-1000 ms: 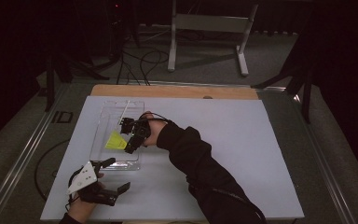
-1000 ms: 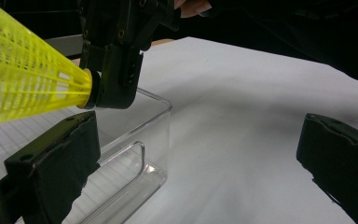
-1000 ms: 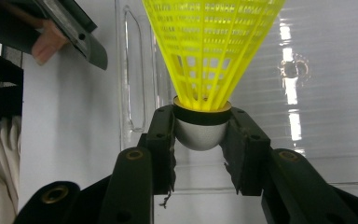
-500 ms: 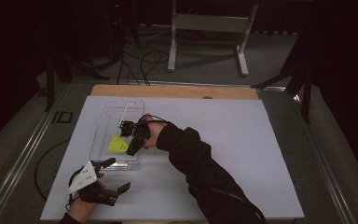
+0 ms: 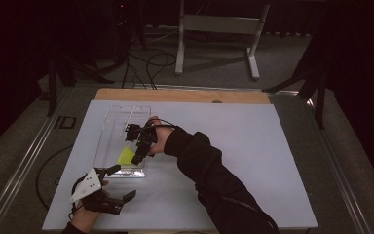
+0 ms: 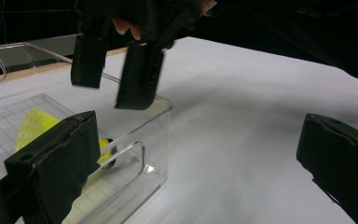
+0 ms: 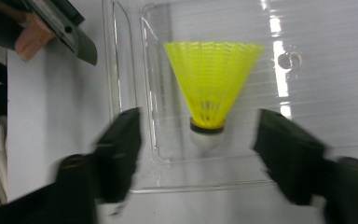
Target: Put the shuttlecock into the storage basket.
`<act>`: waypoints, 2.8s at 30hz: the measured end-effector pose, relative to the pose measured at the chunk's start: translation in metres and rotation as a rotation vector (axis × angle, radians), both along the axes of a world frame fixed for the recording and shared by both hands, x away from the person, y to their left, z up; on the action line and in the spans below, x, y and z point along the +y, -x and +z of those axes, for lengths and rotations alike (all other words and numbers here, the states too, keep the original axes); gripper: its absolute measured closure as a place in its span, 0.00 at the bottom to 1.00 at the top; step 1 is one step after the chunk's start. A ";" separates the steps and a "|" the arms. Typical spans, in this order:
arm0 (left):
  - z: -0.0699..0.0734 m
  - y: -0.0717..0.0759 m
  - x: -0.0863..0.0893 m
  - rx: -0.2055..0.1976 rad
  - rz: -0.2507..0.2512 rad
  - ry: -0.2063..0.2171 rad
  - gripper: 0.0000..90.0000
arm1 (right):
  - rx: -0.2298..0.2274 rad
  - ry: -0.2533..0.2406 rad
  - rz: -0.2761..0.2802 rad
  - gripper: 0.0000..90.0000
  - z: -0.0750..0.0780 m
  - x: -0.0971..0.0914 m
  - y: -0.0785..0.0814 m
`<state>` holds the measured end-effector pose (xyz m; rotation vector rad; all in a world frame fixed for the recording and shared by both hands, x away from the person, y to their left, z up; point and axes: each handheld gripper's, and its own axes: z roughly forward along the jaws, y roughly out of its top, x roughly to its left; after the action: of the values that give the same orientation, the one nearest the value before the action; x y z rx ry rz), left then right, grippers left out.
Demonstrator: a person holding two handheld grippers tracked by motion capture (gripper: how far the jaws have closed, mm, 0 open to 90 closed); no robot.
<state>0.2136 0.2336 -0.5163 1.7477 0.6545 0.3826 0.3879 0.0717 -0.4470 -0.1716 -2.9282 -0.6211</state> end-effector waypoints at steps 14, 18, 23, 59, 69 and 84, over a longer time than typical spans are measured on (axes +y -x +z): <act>0.000 -0.001 -0.001 0.002 -0.003 -0.005 0.00 | -0.044 0.044 -0.007 0.09 0.003 -0.004 0.003; -0.001 -0.001 -0.001 0.004 -0.002 -0.007 0.00 | -0.046 0.034 -0.002 0.09 0.006 -0.008 0.003; 0.000 -0.001 -0.001 0.001 -0.004 -0.011 0.00 | -0.055 0.017 -0.019 0.09 0.009 -0.016 0.003; 0.000 -0.004 -0.006 -0.006 0.009 -0.016 0.00 | -0.082 -0.018 -0.118 0.09 0.022 -0.094 -0.003; 0.000 -0.004 -0.006 -0.015 0.006 -0.014 0.00 | -0.093 -0.018 -0.143 0.09 0.021 -0.114 0.000; 0.001 -0.003 -0.006 -0.016 0.003 -0.014 0.00 | -0.103 -0.045 -0.200 0.09 0.010 -0.154 0.005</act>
<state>0.2163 0.2273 -0.5156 1.7554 0.6448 0.4042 0.3829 -0.0821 -0.4370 -0.4454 -3.0161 -0.7440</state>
